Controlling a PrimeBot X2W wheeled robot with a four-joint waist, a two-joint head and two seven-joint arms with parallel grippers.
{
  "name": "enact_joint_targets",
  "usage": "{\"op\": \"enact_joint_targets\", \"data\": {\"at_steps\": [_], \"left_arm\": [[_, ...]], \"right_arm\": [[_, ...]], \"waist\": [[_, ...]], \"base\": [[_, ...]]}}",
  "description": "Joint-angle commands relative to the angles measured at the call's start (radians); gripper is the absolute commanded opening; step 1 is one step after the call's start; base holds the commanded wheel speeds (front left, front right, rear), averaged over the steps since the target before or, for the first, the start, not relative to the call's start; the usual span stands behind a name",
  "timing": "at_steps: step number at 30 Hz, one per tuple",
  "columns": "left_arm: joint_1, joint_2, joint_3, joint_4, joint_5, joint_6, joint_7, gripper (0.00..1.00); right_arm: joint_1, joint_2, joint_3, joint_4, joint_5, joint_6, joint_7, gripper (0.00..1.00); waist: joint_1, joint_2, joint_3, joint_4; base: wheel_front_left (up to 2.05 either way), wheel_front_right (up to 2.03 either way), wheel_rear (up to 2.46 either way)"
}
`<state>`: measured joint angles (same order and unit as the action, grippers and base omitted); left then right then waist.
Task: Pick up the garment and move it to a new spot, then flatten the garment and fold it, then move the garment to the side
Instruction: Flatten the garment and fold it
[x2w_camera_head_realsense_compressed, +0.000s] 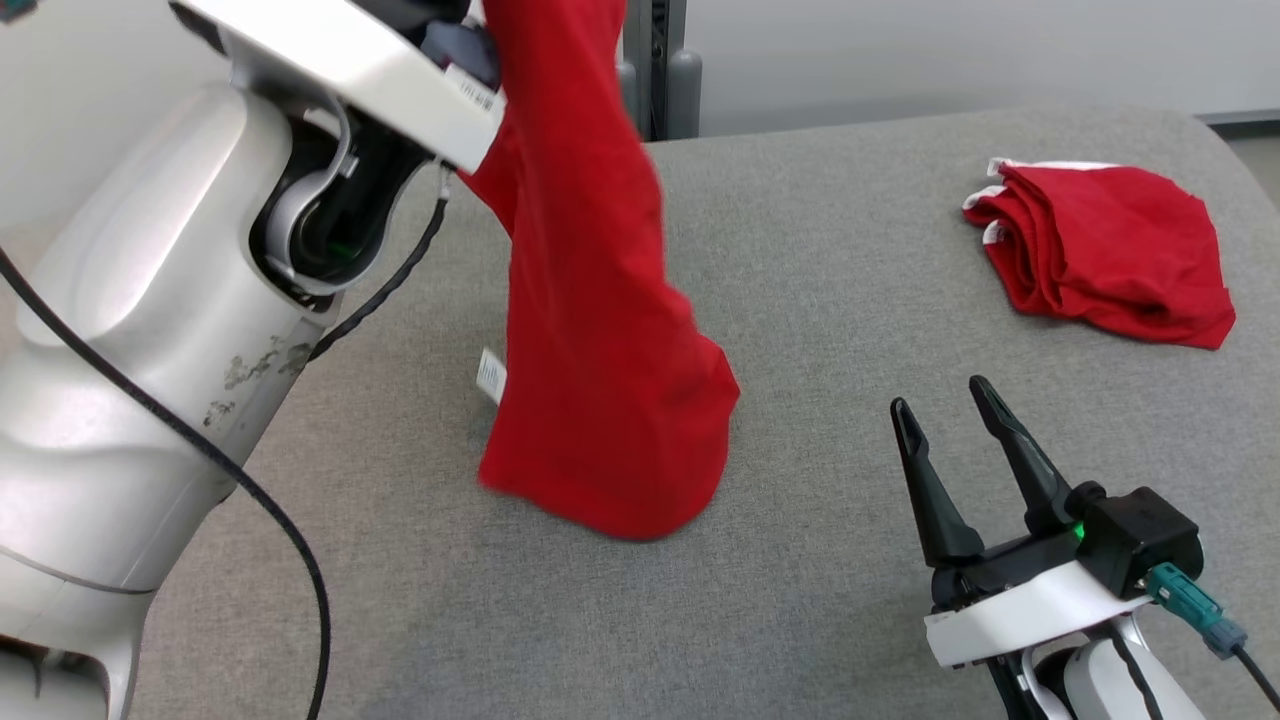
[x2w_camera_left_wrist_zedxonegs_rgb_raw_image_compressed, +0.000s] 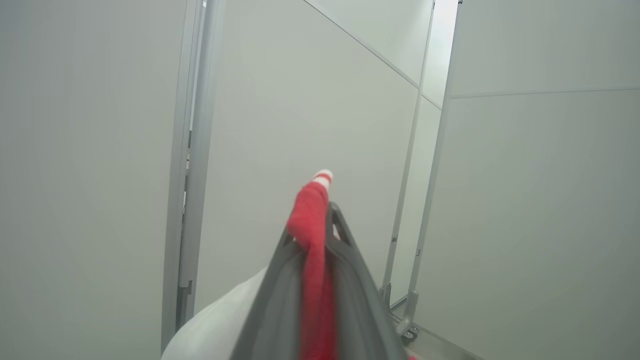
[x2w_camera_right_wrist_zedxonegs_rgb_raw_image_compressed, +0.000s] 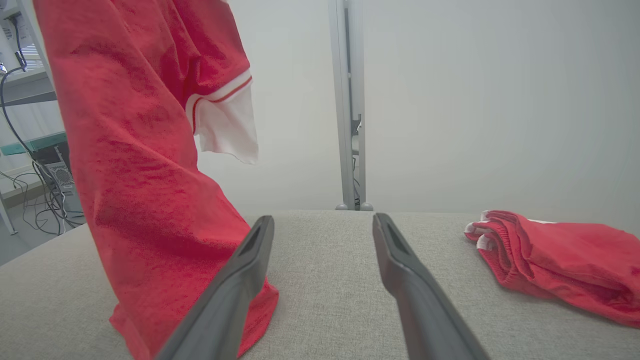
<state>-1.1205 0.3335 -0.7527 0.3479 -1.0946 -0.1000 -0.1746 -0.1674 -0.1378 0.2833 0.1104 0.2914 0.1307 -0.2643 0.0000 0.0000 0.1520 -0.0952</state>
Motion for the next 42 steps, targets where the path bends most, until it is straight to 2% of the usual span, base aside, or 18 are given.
{"op": "enact_joint_targets", "data": {"at_steps": [1, 7, 11, 14, 19, 23, 27, 35, 40, 42], "left_arm": [[-0.018, 0.0, 0.007, -0.013, -0.007, 0.01, 0.005, 0.0], [-0.105, -0.092, 0.019, -0.076, -0.03, 0.065, 0.027, 0.0], [-0.171, -0.169, 0.039, -0.029, -0.044, 0.087, 0.009, 0.0], [-0.181, -0.197, 0.072, 0.036, -0.051, 0.102, -0.032, 0.0], [-0.034, -0.147, 0.149, 0.194, -0.052, 0.118, -0.082, 0.0], [0.117, -0.108, 0.219, 0.275, -0.05, 0.102, -0.089, 0.0], [0.268, -0.092, 0.338, 0.304, 0.004, 0.086, -0.091, 0.0], [0.535, -0.111, 0.58, 0.251, 0.24, 0.088, -0.09, 0.0], [0.655, -0.122, 0.702, 0.177, 0.411, 0.124, -0.091, 0.0], [0.675, -0.123, 0.723, 0.157, 0.447, 0.133, -0.091, 0.0]], "right_arm": [[0.012, -0.002, -0.001, 0.001, -0.004, 0.0, -0.001, 1.0], [0.016, 0.005, 0.005, 0.01, -0.006, 0.0, -0.001, 1.0], [0.012, 0.01, 0.012, 0.012, -0.007, 0.0, -0.001, 1.0], [0.014, 0.014, 0.011, 0.008, -0.006, 0.0, -0.001, 1.0], [0.028, 0.017, -0.004, 0.003, -0.01, 0.0, -0.001, 1.0], [0.033, 0.01, -0.019, 0.004, -0.014, 0.0, -0.001, 1.0], [0.03, 0.004, -0.023, 0.0, -0.015, 0.0, -0.001, 1.0], [0.013, -0.007, -0.018, -0.003, -0.016, 0.0, -0.001, 1.0], [0.014, -0.006, -0.017, -0.007, -0.016, 0.0, -0.001, 1.0], [0.015, -0.007, -0.019, -0.007, -0.015, 0.0, -0.001, 1.0]], "waist": [[0.0, 0.0, -0.02, 0.001], [0.0, 0.0, -0.053, -0.012], [0.0, 0.0, -0.057, -0.035], [0.0, 0.0, -0.049, -0.05], [0.0, 0.0, -0.024, -0.055], [0.0, 0.0, -0.009, -0.031], [0.0, 0.0, 0.003, 0.0], [0.0, 0.0, 0.021, 0.041], [0.0, 0.0, 0.038, 0.049], [0.0, 0.0, 0.041, 0.049]], "base": [[0.0, 0.0, 0.0], [0.0, 0.0, 0.0], [0.0, 0.0, 0.0], [0.0, 0.0, 0.0], [0.0, 0.0, 0.0], [0.0, 0.0, 0.0], [0.0, 0.0, 0.0], [0.0, 0.0, 0.0], [0.0, 0.0, 0.0], [0.0, 0.0, 0.0]]}}
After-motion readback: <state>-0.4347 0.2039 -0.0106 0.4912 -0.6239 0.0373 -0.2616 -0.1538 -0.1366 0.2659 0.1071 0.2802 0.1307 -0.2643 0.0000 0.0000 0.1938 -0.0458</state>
